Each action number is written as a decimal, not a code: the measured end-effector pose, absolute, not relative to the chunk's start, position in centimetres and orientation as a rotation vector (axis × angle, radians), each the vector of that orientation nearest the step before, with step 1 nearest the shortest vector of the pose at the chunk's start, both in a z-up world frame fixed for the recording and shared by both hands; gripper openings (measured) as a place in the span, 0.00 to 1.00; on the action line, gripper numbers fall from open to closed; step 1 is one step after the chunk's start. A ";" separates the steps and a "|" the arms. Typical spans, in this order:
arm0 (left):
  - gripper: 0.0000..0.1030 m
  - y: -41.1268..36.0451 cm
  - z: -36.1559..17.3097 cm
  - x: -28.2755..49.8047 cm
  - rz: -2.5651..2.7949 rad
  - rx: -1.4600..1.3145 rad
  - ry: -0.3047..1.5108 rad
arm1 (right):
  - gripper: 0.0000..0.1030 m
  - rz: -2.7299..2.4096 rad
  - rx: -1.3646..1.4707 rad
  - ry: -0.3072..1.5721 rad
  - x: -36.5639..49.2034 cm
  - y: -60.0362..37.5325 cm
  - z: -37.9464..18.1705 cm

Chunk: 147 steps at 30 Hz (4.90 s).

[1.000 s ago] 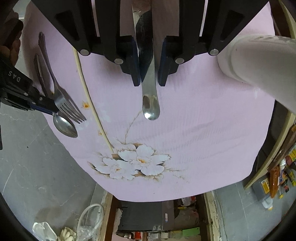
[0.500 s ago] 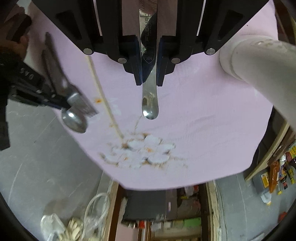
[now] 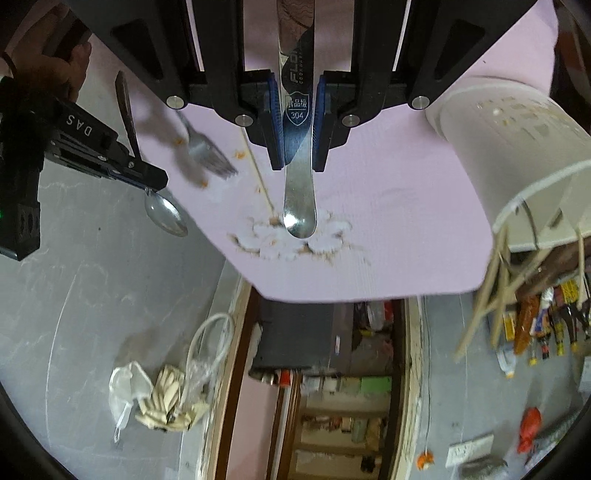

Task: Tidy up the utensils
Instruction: 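Lift both held spoons and carry them over the white caddy, then open both tools to drop the spoons into the white caddy, then move both tools back toward the fork and chopstick on the tablecloth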

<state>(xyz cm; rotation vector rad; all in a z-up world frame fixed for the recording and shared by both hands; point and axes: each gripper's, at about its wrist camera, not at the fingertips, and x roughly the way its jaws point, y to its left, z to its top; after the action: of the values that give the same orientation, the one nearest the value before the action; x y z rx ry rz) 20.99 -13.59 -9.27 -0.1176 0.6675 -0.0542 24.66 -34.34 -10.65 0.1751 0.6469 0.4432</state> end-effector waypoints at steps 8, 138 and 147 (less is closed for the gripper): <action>0.14 -12.7 -5.5 20.7 -0.028 -0.150 0.544 | 0.05 0.468 0.219 0.517 24.6 -33.4 -6.5; 0.99 -5.9 1.0 16.5 0.013 -0.177 0.324 | 0.98 0.168 0.159 0.381 20.0 -33.0 -0.5; 0.99 -11.3 -1.8 18.8 -0.056 -0.163 0.384 | 0.98 0.124 0.158 0.415 21.1 -37.1 -3.0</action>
<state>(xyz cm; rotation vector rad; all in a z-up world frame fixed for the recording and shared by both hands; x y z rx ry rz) 18.76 -11.33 -1.84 -0.1631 0.3842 -0.0561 21.14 -37.07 -3.04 0.1577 0.4145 0.1239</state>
